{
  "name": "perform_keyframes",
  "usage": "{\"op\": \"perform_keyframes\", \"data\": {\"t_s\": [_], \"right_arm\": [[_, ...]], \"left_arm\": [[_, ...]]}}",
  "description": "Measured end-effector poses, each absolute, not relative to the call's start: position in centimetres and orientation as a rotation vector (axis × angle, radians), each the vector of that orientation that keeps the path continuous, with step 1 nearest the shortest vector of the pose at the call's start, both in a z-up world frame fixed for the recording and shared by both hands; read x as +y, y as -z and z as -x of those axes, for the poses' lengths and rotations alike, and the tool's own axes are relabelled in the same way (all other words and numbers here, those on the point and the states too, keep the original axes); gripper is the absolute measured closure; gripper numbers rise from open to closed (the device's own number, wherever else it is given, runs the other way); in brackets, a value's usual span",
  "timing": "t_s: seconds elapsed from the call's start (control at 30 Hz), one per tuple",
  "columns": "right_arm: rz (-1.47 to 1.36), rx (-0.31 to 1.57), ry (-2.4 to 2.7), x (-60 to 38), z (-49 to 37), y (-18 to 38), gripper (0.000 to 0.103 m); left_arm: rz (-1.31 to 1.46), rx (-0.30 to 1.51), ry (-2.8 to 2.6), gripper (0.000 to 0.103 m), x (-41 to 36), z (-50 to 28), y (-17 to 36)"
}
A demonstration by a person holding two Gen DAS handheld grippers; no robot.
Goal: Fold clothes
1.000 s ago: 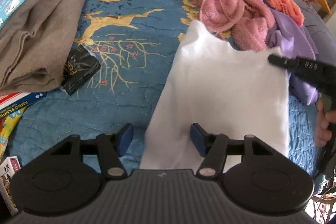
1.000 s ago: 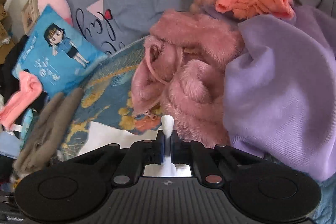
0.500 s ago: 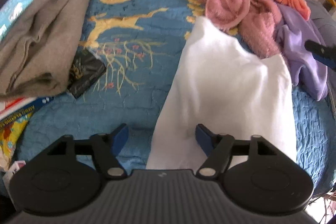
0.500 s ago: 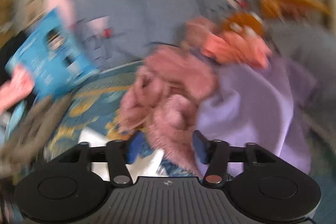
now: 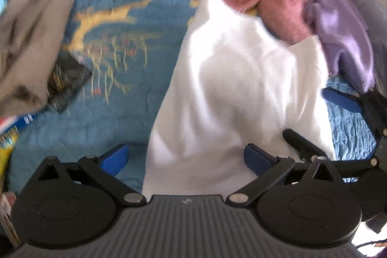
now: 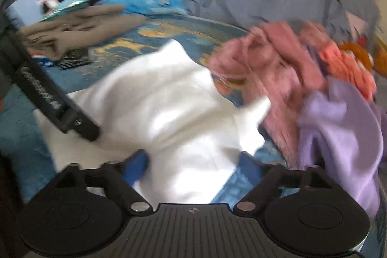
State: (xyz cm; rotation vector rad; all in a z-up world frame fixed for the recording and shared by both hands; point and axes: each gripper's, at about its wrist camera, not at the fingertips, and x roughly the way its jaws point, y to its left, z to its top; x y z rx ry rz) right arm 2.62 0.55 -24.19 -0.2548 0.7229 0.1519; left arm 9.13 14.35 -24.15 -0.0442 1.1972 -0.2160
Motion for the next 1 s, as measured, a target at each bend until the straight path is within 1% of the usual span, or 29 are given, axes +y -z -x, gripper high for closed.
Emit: {"op": "perform_keyframes", "data": {"t_s": [0.03, 0.13, 0.2, 0.27, 0.4, 0.43, 0.5, 0.53, 0.57, 0.6, 0.63, 0.67, 0.77, 0.87, 0.9, 0.97, 1.0], "right_arm": [[0.218, 0.743, -0.140, 0.1, -2.9, 24.2, 0.000], [0.142, 0.790, -0.130, -0.7, -3.2, 24.2, 0.000], [0.196, 0.768, -0.137, -0.5, -2.8, 23.6, 0.002], [0.277, 0.708, -0.109, 0.1, -1.9, 22.6, 0.006], [0.352, 0.567, -0.104, 0.1, -1.4, 19.6, 0.007], [0.360, 0.544, -0.131, -0.1, -1.7, 18.7, 0.008], [0.391, 0.514, -0.203, -0.2, -3.1, 17.3, 0.012], [0.409, 0.521, -0.241, 0.0, -4.4, 17.0, 0.029], [0.428, 0.532, -0.280, 0.3, -5.7, 16.7, 0.056], [0.447, 0.544, -0.319, 0.7, -7.0, 16.5, 0.072], [0.466, 0.555, -0.358, 1.0, -8.4, 16.2, 0.092], [0.473, 0.572, -0.411, 1.4, -10.0, 16.1, 0.094], [0.486, 0.618, -0.565, 2.8, -13.5, 16.4, 0.093], [0.508, 0.673, -0.671, 4.7, -16.0, 17.0, 0.093], [0.515, 0.689, -0.695, 5.3, -16.5, 17.2, 0.090], [0.527, 0.722, -0.730, 6.3, -17.6, 17.7, 0.073], [0.526, 0.746, -0.737, 6.5, -18.1, 17.9, 0.070]], "left_arm": [[0.066, 1.215, 0.212, 0.000, 14.6, -9.3, 24.4], [0.050, 1.226, 0.208, 0.000, 14.3, -9.6, 24.6], [-0.014, 1.202, 0.205, 0.000, 13.4, -9.4, 24.4], [-0.081, 1.176, 0.204, 0.000, 12.6, -9.1, 24.0], [-0.185, 1.115, 0.181, 0.000, 11.6, -8.4, 22.8], [-0.205, 1.078, 0.157, 0.000, 11.7, -7.8, 22.2], [-0.245, 1.003, 0.110, 0.000, 12.0, -6.7, 20.8], [-0.264, 0.965, 0.087, 0.000, 12.1, -6.1, 20.1], [-0.279, 0.930, 0.066, 0.000, 12.2, -5.6, 19.5], [-0.276, 0.908, 0.051, 0.000, 12.6, -5.4, 19.1], [-0.265, 0.898, 0.040, 0.000, 13.0, -5.4, 18.8], [-0.239, 0.891, 0.038, 0.000, 13.6, -5.4, 18.4], [-0.099, 0.854, 0.117, 0.000, 15.5, -5.1, 17.3], [-0.070, 0.795, 0.142, 0.000, 15.8, -4.3, 16.7], [-0.061, 0.775, 0.151, 0.000, 15.9, -4.0, 16.5], [-0.042, 0.736, 0.167, 0.000, 16.2, -3.4, 16.1], [-0.032, 0.716, 0.175, 0.000, 16.3, -3.1, 15.9]]}}
